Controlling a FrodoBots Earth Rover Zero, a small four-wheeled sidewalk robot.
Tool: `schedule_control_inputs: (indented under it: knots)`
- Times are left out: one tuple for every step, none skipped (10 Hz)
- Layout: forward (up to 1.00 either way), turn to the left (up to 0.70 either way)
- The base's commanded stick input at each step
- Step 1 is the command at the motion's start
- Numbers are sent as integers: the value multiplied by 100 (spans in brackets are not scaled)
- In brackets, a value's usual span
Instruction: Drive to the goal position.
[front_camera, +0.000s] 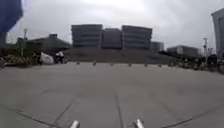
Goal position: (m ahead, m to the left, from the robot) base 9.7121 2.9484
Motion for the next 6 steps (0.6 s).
schedule_control_inputs:
  knots:
    - [100, -22]
    - [100, -31]
    - [100, -24]
    - [100, 6]
    - [100, 6]
    - [100, 6]
